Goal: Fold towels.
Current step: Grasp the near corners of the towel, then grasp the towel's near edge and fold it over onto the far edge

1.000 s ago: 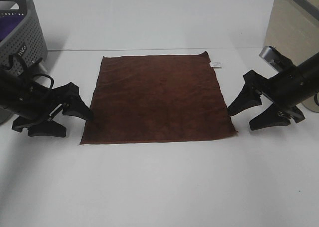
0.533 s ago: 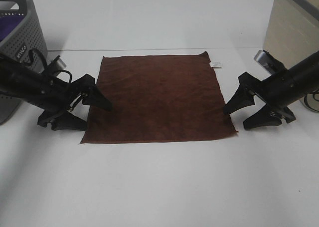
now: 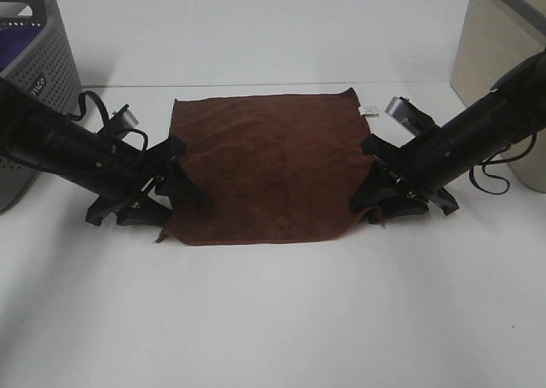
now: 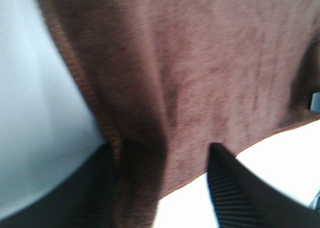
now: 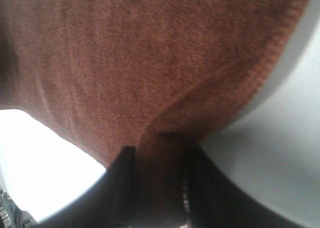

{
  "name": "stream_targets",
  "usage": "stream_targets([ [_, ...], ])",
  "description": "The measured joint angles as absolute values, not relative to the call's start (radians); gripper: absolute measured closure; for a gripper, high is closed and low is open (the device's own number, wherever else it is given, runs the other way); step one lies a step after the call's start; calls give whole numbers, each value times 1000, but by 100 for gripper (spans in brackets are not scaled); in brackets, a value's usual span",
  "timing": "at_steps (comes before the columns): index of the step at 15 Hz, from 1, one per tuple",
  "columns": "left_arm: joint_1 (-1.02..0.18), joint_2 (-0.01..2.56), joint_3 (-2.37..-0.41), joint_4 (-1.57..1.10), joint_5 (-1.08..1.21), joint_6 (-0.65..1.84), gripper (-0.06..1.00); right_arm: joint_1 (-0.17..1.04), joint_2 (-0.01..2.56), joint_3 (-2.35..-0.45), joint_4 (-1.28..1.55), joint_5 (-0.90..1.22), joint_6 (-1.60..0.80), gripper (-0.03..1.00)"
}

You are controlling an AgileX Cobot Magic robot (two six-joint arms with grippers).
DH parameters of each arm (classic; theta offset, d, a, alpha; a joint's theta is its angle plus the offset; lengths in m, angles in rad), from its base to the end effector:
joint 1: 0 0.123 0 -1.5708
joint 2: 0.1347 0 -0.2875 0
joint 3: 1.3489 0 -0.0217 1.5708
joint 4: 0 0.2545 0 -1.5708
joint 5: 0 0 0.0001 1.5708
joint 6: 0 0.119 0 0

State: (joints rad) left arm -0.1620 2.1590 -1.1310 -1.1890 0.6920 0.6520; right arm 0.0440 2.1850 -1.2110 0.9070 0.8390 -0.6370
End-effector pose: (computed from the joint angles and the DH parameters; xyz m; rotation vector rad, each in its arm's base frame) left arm 0.3723 -0.1323 0.0551 -0.2370 2.8340 -1.0295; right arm 0.3778 0.0865 0.0540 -0.0012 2.9459 0.9589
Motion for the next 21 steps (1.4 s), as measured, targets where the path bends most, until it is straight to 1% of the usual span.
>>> stream_targets([
  [1,-162,2164,-1129,-1165,686,645,66,44,2188,-1211,894,832,-621,79],
  [2,-162,2168,-1128,-1153,681,642,81,44,2188,-1211,879,828,-603,88],
  [3,-162,2168,-1128,-1142,680,638,90,44,2187,-1211,870,830,-593,93],
  [4,-162,2157,-1127,-1132,682,631,92,44,2175,-1211,867,841,-583,95],
  [7,-162,2079,-1127,-972,724,482,93,44,2093,-1168,865,892,-555,95],
  [9,-173,2038,-1116,-804,781,327,93,45,2037,-1084,856,903,-536,95],
  [10,-191,2017,-1095,-755,790,284,93,45,1994,-1010,856,906,-527,95],
  [11,-216,1993,-1066,-727,798,252,93,45,1978,-982,854,905,-527,95],
  [12,-252,1959,-1004,-701,804,216,93,45,1935,-897,840,905,-516,95],
  [15,-281,1905,-909,-708,808,197,93,45,1869,-784,775,905,-443,95],
  [18,-282,1854,-912,-730,769,195,93,46,1804,-804,727,903,-395,95],
  [21,-282,1839,-989,-718,716,189,93,46,1779,-950,697,912,-387,95],
])
